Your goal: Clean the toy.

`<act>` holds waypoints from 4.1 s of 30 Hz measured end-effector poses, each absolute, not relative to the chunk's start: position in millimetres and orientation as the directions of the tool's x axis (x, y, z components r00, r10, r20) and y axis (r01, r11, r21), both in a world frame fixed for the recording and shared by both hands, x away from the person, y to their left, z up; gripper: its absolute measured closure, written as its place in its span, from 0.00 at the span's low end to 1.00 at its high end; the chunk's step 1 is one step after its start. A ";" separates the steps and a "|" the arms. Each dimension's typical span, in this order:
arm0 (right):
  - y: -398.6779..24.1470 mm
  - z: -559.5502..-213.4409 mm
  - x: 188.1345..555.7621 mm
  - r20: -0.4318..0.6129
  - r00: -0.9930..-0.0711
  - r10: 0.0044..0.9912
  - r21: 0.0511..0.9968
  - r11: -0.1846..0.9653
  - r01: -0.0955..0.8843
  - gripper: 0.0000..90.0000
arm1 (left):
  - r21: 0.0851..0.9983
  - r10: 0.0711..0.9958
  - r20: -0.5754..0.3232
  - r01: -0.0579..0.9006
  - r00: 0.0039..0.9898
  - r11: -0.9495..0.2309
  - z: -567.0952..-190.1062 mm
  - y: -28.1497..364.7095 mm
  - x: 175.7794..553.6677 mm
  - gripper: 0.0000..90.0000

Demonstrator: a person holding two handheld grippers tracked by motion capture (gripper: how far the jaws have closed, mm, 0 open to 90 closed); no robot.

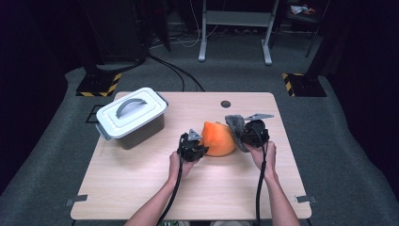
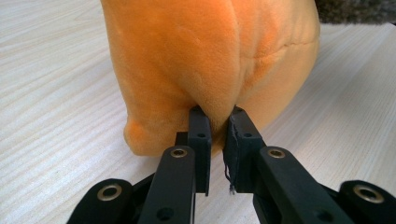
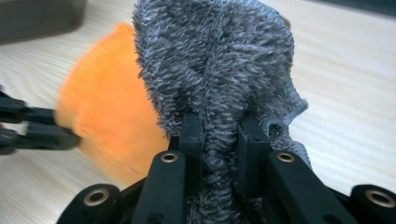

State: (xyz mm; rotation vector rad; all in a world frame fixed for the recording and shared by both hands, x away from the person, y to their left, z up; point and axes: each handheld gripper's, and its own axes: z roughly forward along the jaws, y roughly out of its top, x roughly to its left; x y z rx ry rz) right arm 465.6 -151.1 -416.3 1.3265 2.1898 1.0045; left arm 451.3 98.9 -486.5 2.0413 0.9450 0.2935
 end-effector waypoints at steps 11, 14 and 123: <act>-111.7 -401.4 464.7 0.027 -0.545 0.838 0.755 0.340 0.561 0.84 | 0.777 0.712 -0.118 0.511 0.692 -0.368 -485.0 98.5 451.8 0.90; -103.8 -397.9 464.7 0.018 -0.559 0.829 0.757 0.354 0.549 0.84 | 0.777 0.710 -0.112 0.506 0.695 -0.373 -484.6 98.1 451.8 0.90; -121.4 -428.5 473.3 0.003 -0.511 0.860 0.716 0.355 0.601 0.84 | 0.776 0.737 -0.010 0.471 0.676 -0.421 -492.5 92.7 453.8 0.53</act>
